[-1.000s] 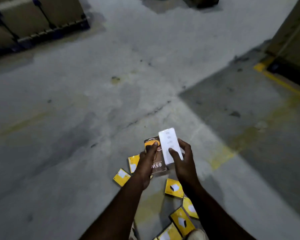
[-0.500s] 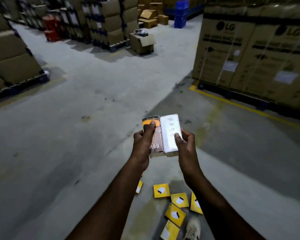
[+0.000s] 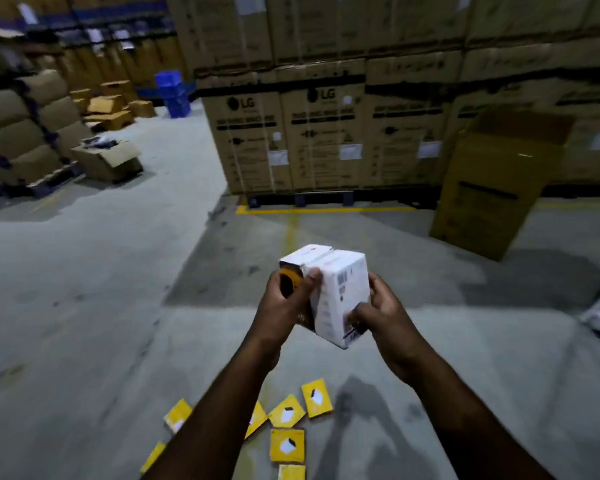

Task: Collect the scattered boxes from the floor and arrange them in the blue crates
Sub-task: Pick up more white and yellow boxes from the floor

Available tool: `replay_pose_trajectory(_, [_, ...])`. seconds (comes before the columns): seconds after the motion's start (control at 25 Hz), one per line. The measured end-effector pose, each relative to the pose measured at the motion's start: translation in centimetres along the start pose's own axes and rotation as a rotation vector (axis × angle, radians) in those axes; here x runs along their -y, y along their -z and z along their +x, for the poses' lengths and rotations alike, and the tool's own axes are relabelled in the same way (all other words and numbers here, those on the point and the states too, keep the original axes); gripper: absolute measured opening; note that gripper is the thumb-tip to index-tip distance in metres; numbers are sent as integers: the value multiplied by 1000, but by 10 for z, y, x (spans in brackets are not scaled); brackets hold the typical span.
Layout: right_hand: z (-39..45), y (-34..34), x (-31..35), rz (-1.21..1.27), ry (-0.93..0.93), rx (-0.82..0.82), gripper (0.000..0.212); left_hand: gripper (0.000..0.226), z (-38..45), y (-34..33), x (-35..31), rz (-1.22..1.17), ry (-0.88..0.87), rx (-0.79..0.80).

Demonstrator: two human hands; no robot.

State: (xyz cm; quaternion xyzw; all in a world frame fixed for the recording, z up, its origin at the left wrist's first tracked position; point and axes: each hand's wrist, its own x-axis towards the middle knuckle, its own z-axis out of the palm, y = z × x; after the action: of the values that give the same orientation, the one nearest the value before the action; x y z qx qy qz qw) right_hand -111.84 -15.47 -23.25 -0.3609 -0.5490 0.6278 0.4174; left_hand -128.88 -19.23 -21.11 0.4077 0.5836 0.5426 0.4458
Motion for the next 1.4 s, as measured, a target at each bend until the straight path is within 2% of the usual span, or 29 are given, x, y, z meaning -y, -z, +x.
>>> replay_pose_trajectory(0.08, [-26, 64, 15, -157, 14, 50, 74, 75, 8, -61, -6, -97, 118, 102])
replay_pose_trajectory(0.16, [-51, 134, 24, -341, 71, 12, 84, 85, 14, -132, -14, -148, 227, 214])
replay_pose_trajectory(0.24, [-73, 200, 26, -576, 142, -85, 91, 69, 12, -203, -20, -165, 267, 310])
replay_pose_trajectory(0.4, [-116, 299, 45, -954, 292, -320, 93, 69, 9, -324, -21, -296, 263, 499])
replay_pose_trajectory(0.52, [-146, 365, 58, -1171, 300, -502, 98, 36, 10, -411, -25, -444, 370, 625])
replay_pose_trajectory(0.6, [-163, 406, 61, -1257, 271, -661, 98, 26, 9, -466, -28, -437, 404, 720])
replay_pose_trajectory(0.84, [-180, 519, 71, -1305, 139, -1150, 98, 32, 26, -609, -25, -401, 377, 916])
replay_pose_trajectory(1.04, [-164, 610, 90, -1134, 48, -1391, 107, 43, 66, -730, -26, -457, 453, 1106])
replay_pose_trajectory(1.12, [-158, 643, 107, -1072, 19, -1536, 106, 45, 81, -782, -36, -472, 482, 1204])
replay_pose_trajectory(1.28, [-178, 712, 141, -947, 49, -1824, 84, 45, 75, -888, -56, -462, 509, 1464])
replay_pose_trajectory(1.4, [-211, 745, 164, -947, 94, -1938, 60, 50, 47, -944, -62, -434, 512, 1553])
